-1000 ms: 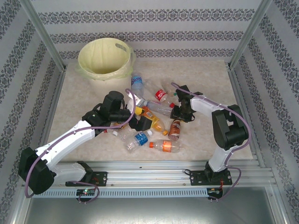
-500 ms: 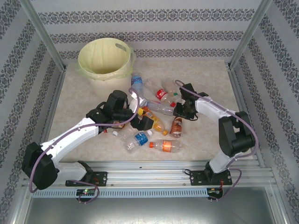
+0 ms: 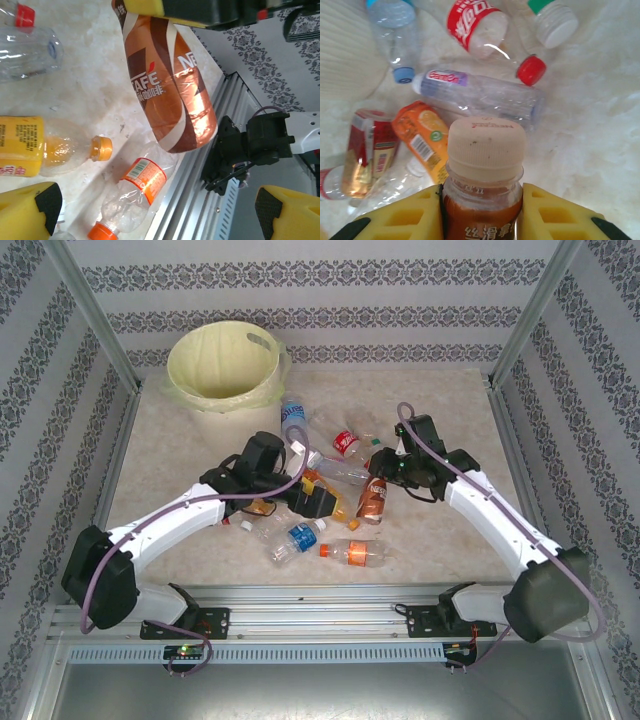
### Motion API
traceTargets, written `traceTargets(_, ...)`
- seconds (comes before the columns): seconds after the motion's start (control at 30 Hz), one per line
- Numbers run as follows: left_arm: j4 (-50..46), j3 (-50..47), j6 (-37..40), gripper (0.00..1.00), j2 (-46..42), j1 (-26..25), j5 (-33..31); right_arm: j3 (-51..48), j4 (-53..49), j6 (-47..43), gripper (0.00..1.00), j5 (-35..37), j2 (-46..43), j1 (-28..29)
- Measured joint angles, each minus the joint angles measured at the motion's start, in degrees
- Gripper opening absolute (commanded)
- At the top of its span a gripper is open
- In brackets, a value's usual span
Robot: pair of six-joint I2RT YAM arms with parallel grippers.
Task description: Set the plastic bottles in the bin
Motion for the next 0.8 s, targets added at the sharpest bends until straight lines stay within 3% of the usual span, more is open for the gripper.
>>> traceTargets(0.43,5.7,0.0,-7.4,1.0,1.1,0.0,4.7,-3.0,6.1,10.1,0.36,5.7,-7.3,9.6)
traceTargets(0.8,8.5,0.0,-10.3,0.95,2.9,0.0,7.2,-3.3,11.8,14.9,0.34,12.0,-9.5,13.5)
